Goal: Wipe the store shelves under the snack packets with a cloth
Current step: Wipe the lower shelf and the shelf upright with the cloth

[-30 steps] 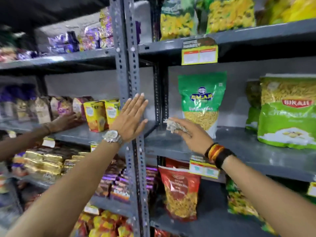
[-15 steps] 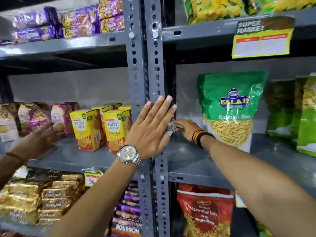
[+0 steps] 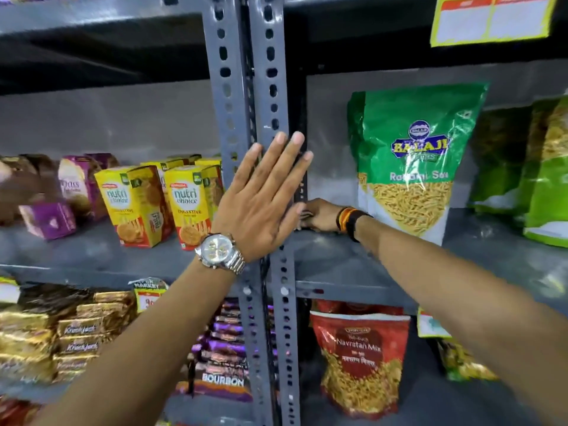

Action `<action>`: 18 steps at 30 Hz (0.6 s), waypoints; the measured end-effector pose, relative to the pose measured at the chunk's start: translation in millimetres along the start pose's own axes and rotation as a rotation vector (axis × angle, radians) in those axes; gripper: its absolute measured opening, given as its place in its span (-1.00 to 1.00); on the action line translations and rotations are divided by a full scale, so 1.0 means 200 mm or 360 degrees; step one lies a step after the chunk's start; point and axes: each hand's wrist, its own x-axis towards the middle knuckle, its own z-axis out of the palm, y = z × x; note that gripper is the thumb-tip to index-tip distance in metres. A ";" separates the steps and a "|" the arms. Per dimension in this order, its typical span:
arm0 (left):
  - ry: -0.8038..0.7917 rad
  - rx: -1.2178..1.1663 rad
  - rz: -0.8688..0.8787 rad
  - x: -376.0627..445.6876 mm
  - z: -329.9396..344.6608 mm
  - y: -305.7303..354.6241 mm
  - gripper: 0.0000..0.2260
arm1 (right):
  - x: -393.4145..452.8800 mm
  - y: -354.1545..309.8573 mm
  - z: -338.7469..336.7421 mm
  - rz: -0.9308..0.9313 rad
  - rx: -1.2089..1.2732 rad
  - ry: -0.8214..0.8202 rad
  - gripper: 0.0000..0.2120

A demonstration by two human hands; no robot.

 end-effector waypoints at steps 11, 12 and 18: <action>-0.0047 0.0020 -0.0013 0.01 -0.02 0.01 -0.40 | -0.24 -0.11 -0.08 -0.0138 0.0106 -0.0040 -0.65; -0.0051 0.0026 -0.0014 0.00 -0.02 0.01 -0.40 | -0.21 -0.10 -0.05 -0.0103 0.0058 -0.0052 -0.65; -0.0128 0.0064 -0.0023 0.01 -0.05 0.02 -0.42 | -0.39 -0.19 -0.05 -0.0148 0.0165 -0.0229 -0.63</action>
